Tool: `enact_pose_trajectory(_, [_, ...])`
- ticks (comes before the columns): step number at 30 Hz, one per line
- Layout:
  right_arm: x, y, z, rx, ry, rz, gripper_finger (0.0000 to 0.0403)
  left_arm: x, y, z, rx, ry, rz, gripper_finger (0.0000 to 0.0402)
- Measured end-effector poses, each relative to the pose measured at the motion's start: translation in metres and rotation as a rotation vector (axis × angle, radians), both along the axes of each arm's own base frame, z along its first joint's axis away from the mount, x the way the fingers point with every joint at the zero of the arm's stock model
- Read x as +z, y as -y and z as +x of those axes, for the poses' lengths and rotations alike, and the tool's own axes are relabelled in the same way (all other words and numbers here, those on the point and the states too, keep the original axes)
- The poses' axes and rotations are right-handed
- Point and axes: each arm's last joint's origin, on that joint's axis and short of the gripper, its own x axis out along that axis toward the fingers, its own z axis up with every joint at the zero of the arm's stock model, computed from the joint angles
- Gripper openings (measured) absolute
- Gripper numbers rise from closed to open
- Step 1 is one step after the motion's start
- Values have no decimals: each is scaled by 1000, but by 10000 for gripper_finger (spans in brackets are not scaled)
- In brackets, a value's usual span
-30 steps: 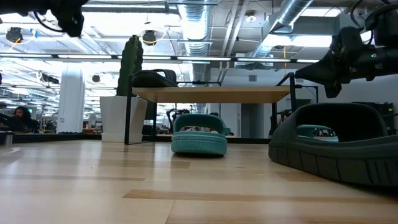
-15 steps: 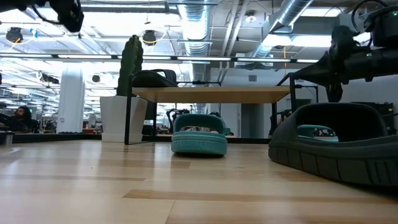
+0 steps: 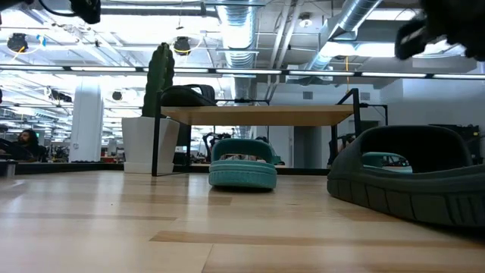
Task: Pick and place slides into the shelf
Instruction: Put the black slides on the shelf
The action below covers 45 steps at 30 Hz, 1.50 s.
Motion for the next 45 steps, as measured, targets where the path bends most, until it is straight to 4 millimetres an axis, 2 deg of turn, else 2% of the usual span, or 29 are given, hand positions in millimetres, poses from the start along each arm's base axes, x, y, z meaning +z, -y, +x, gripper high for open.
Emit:
enact_pose_trajectory(4, [3, -22, 1, 56, 34, -103, 0, 2, 0, -1, 19, 31, 54, 151])
enact_pose_trajectory(7, [15, -39, 4, 82, 40, -160, 0, 4, 0, -1, 46, 56, 93, 151])
enact_pose_trajectory(11, [33, -69, 20, 139, 22, -280, 0, 5, -2, -2, 100, 77, 111, 151])
enact_pose_trajectory(16, [58, -111, 54, 193, 25, -388, 0, 6, -2, -2, 134, 83, 112, 151])
enact_pose_trajectory(20, [70, -145, 86, 220, -7, -407, 0, 6, -3, -2, 151, 86, 119, 151])
enact_pose_trajectory(23, [69, -168, 111, 245, -87, -355, 0, 6, -3, -2, 155, 87, 122, 151])
enact_pose_trajectory(26, [64, -183, 138, 223, -193, -255, 0, 6, -3, -2, 155, 87, 123, 151])
enact_pose_trajectory(30, [58, -188, 171, 14, -274, -226, 0, 6, -3, -2, 155, 87, 122, 151])
enact_pose_trajectory(33, [51, -186, 184, -101, -369, -241, 0, 6, -3, -2, 154, 87, 121, 151])
enact_pose_trajectory(37, [43, -180, 184, -142, -519, -243, 0, 5, -3, -2, 152, 80, 116, 151])
enact_pose_trajectory(43, [38, -160, 164, -173, -763, -457, 0, 8, -3, -3, 153, 112, 114, 151])
enact_pose_trajectory(45, [37, -149, 155, -202, -870, -454, 0, 10, -3, -4, 154, 132, 113, 151])
